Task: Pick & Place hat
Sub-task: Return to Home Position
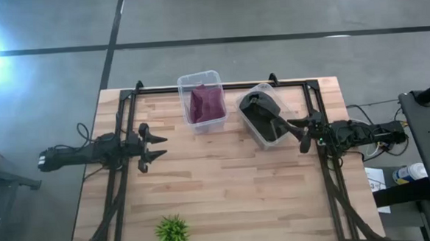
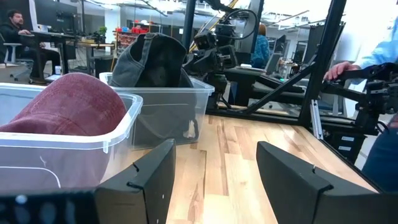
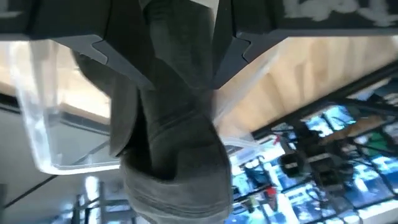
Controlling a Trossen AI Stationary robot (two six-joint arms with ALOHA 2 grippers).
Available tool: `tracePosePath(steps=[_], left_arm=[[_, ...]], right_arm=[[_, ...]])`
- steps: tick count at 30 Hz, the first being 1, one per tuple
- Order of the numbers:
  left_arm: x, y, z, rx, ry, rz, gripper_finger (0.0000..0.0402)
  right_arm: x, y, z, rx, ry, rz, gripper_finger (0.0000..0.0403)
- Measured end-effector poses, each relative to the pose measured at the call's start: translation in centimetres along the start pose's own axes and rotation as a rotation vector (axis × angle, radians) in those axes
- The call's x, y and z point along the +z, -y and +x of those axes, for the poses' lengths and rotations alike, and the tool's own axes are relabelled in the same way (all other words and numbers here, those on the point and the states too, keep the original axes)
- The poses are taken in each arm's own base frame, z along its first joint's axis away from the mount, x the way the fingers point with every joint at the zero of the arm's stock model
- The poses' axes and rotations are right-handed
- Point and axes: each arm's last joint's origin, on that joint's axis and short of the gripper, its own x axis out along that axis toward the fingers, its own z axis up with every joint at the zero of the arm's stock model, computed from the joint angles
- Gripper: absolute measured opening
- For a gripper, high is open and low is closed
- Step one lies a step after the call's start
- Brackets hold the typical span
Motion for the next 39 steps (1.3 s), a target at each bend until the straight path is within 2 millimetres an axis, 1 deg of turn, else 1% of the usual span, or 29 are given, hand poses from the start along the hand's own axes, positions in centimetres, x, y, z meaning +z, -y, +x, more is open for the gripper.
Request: tracePosePath(steps=[2, 4, 9, 11, 13, 15, 17, 20, 22, 26, 29, 39], left_arm=[[0.0, 0.0, 0.0, 0.0, 0.0, 0.0, 0.0218], [0.0, 0.0, 0.0, 0.0, 0.0, 0.0, 0.0218], [0.0, 0.0, 0.0, 0.0, -0.001, 0.0, 0.0218], [0.0, 0.0, 0.0, 0.0, -0.001, 0.0, 0.0218], [0.0, 0.0, 0.0, 0.0, -0.001, 0.0, 0.0218], [0.0, 0.0, 0.0, 0.0, -0.001, 0.0, 0.0218], [0.0, 0.0, 0.0, 0.0, -0.001, 0.0, 0.0218], [0.0, 0.0, 0.0, 0.0, 0.0, 0.0, 0.0218], [0.0, 0.0, 0.0, 0.0, 0.0, 0.0, 0.0218], [0.0, 0.0, 0.0, 0.0, 0.0, 0.0, 0.0218], [0.0, 0.0, 0.0, 0.0, -0.002, 0.0, 0.0218], [0.0, 0.0, 0.0, 0.0, -0.002, 0.0, 0.0218]], right_arm=[[0.0, -0.1, 0.1, 0.056, -0.02, -0.033, 0.0142], [0.1, -0.3, 0.1, 0.16, -0.041, -0.128, 0.014], [0.5, -1.4, -0.3, 0.516, -0.02, -0.351, 0.014], [0.5, -1.8, -0.5, 0.641, -0.012, -0.396, 0.0142], [0.4, -1.9, -0.6, 0.723, -0.02, -0.425, 0.0144], [-0.1, -1.9, -0.4, 0.733, -0.035, -0.443, 0.0146], [-0.8, -1.7, -0.1, 0.7, -0.054, -0.449, 0.0146], [-2.0, -1.3, 0.6, 0.635, -0.077, -0.406, 0.0142], [-2.6, -1.3, 1.0, 0.625, -0.05, -0.368, 0.0139], [-2.9, -1.6, 1.3, 0.67, 0.068, -0.344, 0.0134], [-3.0, -1.8, 1.1, 0.69, 0.064, -0.356, 0.0135], [-3.2, -1.9, 1.0, 0.667, 0.052, -0.377, 0.014]])
